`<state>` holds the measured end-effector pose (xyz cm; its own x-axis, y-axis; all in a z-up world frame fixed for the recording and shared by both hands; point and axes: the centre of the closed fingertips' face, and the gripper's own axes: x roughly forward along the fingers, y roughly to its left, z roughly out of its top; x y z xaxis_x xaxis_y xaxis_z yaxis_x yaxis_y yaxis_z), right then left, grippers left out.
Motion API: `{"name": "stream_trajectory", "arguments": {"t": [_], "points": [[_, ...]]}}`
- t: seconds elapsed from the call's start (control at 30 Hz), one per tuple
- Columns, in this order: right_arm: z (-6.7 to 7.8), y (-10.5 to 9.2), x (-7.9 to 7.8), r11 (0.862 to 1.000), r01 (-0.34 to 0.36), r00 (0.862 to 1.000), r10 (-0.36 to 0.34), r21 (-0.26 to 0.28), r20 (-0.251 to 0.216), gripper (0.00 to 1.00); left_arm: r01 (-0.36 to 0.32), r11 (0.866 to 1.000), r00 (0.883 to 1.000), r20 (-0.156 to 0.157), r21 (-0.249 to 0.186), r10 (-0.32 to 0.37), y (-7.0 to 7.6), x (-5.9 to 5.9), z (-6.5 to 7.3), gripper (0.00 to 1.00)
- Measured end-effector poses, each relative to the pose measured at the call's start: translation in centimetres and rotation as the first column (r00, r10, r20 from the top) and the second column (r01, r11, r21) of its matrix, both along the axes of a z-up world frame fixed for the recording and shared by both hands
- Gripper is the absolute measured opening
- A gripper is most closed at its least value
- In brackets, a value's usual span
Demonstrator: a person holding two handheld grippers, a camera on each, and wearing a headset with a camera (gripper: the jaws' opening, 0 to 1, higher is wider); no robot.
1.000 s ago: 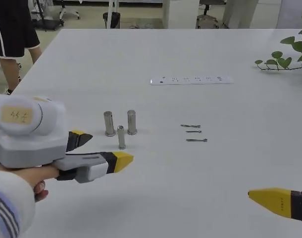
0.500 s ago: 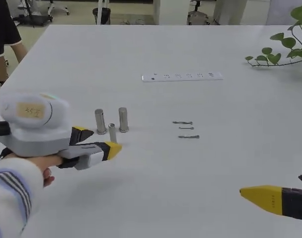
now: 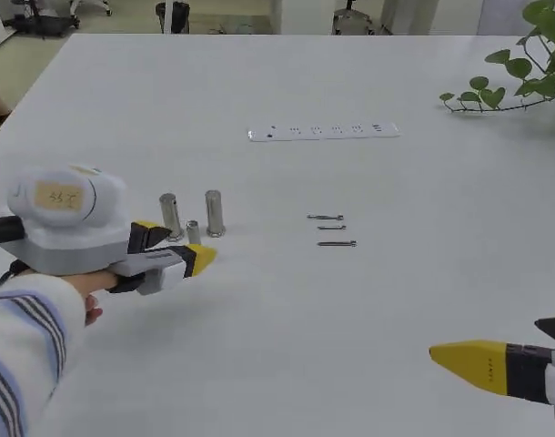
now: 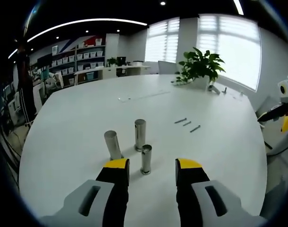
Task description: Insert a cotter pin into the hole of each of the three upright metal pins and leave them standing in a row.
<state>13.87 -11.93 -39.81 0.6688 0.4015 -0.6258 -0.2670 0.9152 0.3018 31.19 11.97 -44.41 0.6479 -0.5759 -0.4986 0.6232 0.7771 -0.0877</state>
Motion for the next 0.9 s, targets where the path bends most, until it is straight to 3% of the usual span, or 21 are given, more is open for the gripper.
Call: {"name": "stream_trajectory", "arguments": {"t": [0.3, 0.4, 0.9], "points": [[-0.1, 0.2, 0.1, 1.0, -0.004, 1.0, 0.004, 0.0, -0.006, 0.91, 0.01, 1.0, 1.0, 0.012, 0.027, -0.011, -0.4, 1.0, -1.1, 0.24], [-0.2, 0.2, 0.0, 1.0, -0.006, 1.0, 0.006, -0.001, -0.011, 0.91, 0.013, 1.0, 1.0, 0.005, 0.019, -0.013, -0.4, 1.4, -1.4, 0.21], [-0.3, 0.4, 0.1, 1.0, -0.014, 1.0, 0.014, 0.001, -0.019, 0.91, 0.046, 0.998, 0.999, 0.017, 0.035, -0.046, -0.7, 1.9, -1.7, 0.06]]}}
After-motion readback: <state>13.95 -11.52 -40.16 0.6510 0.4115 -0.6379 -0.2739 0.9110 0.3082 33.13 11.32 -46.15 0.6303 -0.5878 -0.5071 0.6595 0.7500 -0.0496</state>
